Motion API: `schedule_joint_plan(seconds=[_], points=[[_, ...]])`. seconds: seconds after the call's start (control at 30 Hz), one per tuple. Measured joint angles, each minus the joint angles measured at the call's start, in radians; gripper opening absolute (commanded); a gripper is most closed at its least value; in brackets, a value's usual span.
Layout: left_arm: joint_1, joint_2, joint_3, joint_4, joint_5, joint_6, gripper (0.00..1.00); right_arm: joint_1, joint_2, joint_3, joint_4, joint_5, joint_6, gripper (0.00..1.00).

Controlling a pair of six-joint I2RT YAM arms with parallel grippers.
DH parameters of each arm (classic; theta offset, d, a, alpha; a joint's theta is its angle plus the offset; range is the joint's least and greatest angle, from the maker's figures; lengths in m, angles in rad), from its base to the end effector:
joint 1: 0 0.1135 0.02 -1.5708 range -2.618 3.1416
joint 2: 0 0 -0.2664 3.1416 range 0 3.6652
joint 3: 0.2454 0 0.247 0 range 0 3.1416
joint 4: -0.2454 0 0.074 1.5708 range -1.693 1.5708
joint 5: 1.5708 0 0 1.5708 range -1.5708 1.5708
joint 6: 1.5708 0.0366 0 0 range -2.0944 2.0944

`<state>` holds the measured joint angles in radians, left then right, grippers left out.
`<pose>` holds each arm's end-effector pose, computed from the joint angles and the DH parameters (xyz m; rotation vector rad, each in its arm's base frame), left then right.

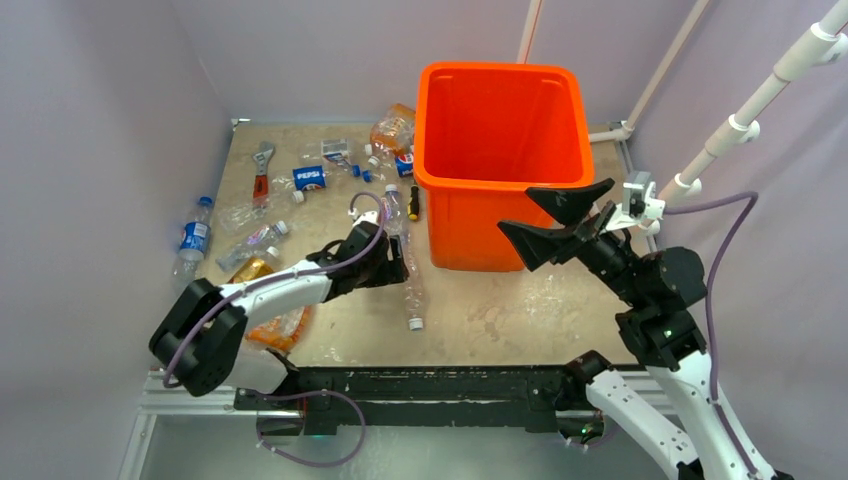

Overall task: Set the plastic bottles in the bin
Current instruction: Place the plastic bottle in the trash bin, then pick up the plastic bottle at the center of the board.

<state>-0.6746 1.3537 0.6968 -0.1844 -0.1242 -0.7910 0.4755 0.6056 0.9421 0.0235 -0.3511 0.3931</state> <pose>0.2079 -0.1604 0.1926 -0.2023 2.4633 -0.5169 0.0909 0.0610 0.4391 -0.3721 1.2375 0.9625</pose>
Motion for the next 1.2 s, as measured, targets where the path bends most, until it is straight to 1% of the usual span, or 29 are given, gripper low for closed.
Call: schedule_joint_plan(seconds=[0.17, 0.23, 0.27, 0.33, 0.47, 0.53, 0.57, 0.6, 0.67, 0.8, 0.87, 0.97, 1.03, 1.13, 1.2], points=[[-0.002, 0.108, 0.033, 0.056, 0.033, -0.010, 0.48, -0.003, -0.038, -0.005, 0.000, -0.008, -0.009, 0.90], [-0.002, 0.135, 0.048, 0.072, 0.034, -0.010, 0.43, -0.005, -0.045, -0.010, -0.002, -0.008, -0.014, 0.90], [-0.002, 0.143, 0.050, 0.081, 0.036, -0.014, 0.42, -0.005, -0.046, -0.012, -0.004, -0.007, -0.016, 0.90], [-0.002, 0.148, 0.050, 0.097, 0.039, -0.018, 0.45, -0.005, -0.048, -0.016, -0.010, -0.008, -0.019, 0.90], [-0.002, 0.156, 0.050, 0.109, 0.040, -0.022, 0.58, -0.005, -0.050, -0.019, -0.014, -0.009, -0.020, 0.90], [-0.002, 0.166, 0.050, 0.111, 0.039, -0.029, 0.60, -0.005, -0.050, -0.021, -0.014, -0.011, -0.020, 0.90], [-0.002, 0.172, 0.050, 0.113, 0.039, -0.031, 0.59, -0.005, -0.050, -0.023, -0.014, -0.011, -0.020, 0.90], [-0.002, 0.178, 0.050, 0.113, 0.039, -0.034, 0.55, -0.005, -0.050, -0.026, -0.014, -0.012, -0.020, 0.90], [-0.002, 0.186, 0.049, 0.116, 0.039, -0.037, 0.45, -0.005, -0.050, -0.032, -0.014, -0.012, -0.020, 0.90], [-0.002, 0.187, 0.034, 0.148, 0.039, -0.048, 0.13, -0.005, -0.053, -0.048, -0.011, -0.015, -0.019, 0.90], [-0.002, 0.177, 0.017, 0.175, 0.039, -0.059, 0.00, -0.005, -0.055, -0.055, -0.012, -0.019, -0.018, 0.90], [-0.002, 0.136, -0.013, 0.177, 0.027, -0.064, 0.00, -0.005, -0.056, -0.058, -0.010, -0.036, -0.016, 0.90], [-0.002, 0.083, -0.024, 0.142, 0.014, -0.064, 0.00, -0.005, -0.056, -0.058, -0.008, -0.046, -0.016, 0.90], [-0.002, -0.066, -0.024, 0.062, -0.014, -0.064, 0.00, -0.005, -0.050, -0.056, -0.006, -0.073, -0.016, 0.90], [-0.002, -0.216, -0.010, -0.009, -0.047, -0.060, 0.00, -0.005, -0.038, -0.049, 0.001, -0.098, -0.014, 0.90]])
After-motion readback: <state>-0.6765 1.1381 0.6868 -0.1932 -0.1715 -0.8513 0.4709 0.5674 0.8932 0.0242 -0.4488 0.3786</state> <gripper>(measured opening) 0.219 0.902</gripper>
